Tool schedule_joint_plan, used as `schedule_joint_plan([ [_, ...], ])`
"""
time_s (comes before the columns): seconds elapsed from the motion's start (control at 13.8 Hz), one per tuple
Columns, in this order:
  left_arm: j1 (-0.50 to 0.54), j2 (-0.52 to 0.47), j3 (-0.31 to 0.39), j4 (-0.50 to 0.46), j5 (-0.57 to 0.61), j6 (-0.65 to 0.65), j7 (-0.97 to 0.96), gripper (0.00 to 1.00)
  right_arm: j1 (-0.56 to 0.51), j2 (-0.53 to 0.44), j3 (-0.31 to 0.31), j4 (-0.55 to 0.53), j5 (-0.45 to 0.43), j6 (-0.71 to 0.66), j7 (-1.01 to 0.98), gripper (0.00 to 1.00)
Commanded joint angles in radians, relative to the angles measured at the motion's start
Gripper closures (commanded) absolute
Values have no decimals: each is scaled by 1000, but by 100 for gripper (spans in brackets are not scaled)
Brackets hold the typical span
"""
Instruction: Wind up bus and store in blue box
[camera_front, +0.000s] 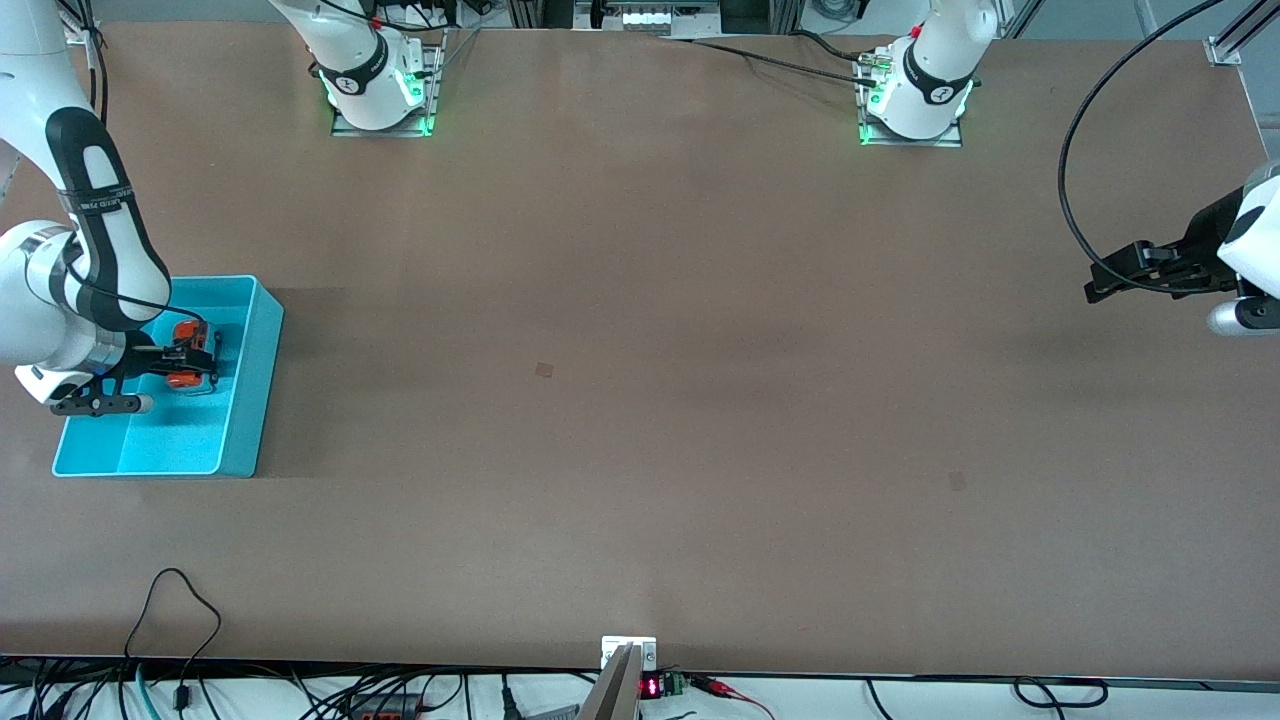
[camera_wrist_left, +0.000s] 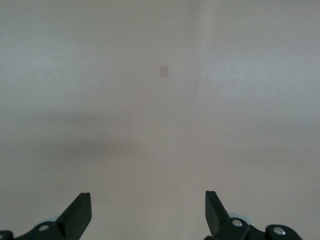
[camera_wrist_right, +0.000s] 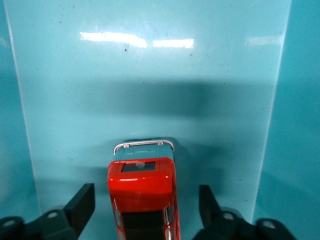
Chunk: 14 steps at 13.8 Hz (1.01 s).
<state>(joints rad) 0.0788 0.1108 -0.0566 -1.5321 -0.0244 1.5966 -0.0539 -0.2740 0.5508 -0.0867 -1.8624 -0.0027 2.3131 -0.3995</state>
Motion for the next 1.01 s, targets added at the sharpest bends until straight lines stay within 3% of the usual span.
schedule_joint_plan([
  [0.0,4,-6,0,15,-19,-23,6,0,4,-118,13,-14,-10,-41,-30,0],
  [0.22,2,-7,-2,15,-19,-24,6,0,21,-237,62,69,-36,-243,-16,0],
  [0.51,2,-7,-2,15,-19,-36,8,0,24,-397,133,107,-36,-360,-12,0],
  [0.94,2,-7,-2,17,-20,-38,8,0,107,-459,151,259,-23,-659,228,0],
])
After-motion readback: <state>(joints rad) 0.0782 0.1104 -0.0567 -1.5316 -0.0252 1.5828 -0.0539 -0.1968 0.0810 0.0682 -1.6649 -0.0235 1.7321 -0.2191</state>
